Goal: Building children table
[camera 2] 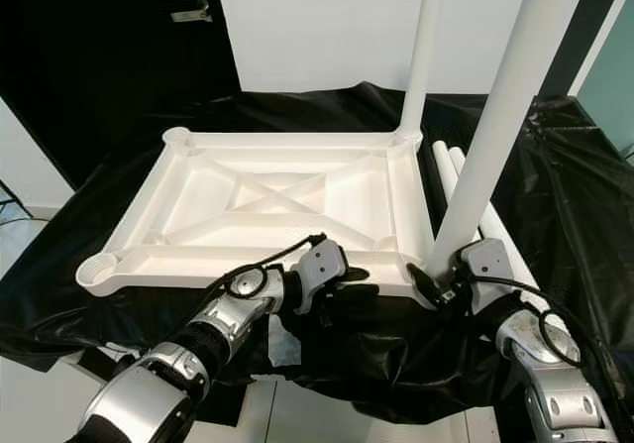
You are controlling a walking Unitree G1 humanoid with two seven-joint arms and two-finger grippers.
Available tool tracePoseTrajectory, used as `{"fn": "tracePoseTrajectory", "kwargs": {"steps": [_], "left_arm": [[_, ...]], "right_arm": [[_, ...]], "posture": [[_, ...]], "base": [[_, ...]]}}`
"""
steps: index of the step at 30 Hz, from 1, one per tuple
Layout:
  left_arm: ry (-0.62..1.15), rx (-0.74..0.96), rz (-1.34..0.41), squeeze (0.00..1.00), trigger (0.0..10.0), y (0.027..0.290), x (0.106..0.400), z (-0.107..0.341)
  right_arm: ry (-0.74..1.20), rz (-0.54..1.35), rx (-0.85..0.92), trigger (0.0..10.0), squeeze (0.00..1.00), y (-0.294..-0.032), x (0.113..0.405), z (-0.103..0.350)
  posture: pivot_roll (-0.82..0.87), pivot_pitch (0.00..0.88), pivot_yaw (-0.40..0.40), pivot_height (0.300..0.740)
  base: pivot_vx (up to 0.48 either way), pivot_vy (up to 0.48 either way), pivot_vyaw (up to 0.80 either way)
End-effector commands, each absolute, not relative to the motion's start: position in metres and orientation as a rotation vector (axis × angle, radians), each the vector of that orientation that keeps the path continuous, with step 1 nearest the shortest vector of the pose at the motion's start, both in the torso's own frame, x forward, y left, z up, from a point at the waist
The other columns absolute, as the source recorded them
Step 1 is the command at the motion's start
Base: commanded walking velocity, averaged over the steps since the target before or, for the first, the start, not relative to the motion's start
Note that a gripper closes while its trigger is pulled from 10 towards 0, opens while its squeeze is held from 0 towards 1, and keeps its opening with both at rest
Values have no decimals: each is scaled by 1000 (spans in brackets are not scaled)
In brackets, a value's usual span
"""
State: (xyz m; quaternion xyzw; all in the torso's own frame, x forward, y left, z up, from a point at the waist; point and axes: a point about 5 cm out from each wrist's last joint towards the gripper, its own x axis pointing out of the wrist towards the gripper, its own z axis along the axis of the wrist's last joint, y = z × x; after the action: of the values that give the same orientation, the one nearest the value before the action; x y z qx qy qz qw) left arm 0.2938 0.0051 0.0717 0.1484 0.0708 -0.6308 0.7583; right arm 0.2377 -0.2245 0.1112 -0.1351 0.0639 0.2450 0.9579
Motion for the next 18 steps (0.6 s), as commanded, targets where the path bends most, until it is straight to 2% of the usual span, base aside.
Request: {"fn": "tracePoseTrajectory", "kwargs": {"steps": [1, 9, 10, 11, 13, 15, 18], "left_arm": [[436, 350, -1447, 0, 10000, 22, 268, 25], [437, 354, -1447, 0, 10000, 24, 269, 26], [437, 356, -1447, 0, 10000, 24, 269, 26], [437, 357, -1446, 0, 10000, 25, 269, 26], [437, 357, -1446, 0, 10000, 25, 269, 26], [436, 354, -1445, 0, 10000, 24, 269, 26], [435, 352, -1444, 0, 10000, 24, 269, 26]], "right_arm": [[285, 654, -266, 0, 0, -202, 222, 80], [324, 634, -215, 0, 0, -191, 219, 69], [282, 544, -164, 0, 0, -180, 222, 66], [173, 348, -122, 0, 0, -174, 228, 69], [173, 348, -122, 0, 0, -174, 228, 69], [59, -4, -5, 0, 0, -170, 227, 72], [44, -73, 9, 0, 0, -169, 225, 72]], "posture": [[-170, 0, 40, 740], [-164, 0, 50, 740], [-162, 0, 52, 740], [-159, 0, 51, 740], [-159, 0, 51, 740], [-145, 0, 47, 740], [-145, 0, 47, 740]], "base": [[0, 0, 0], [0, 0, 0], [0, 0, 0], [0, 0, 0], [0, 0, 0], [0, 0, 0], [0, 0, 0]]}}
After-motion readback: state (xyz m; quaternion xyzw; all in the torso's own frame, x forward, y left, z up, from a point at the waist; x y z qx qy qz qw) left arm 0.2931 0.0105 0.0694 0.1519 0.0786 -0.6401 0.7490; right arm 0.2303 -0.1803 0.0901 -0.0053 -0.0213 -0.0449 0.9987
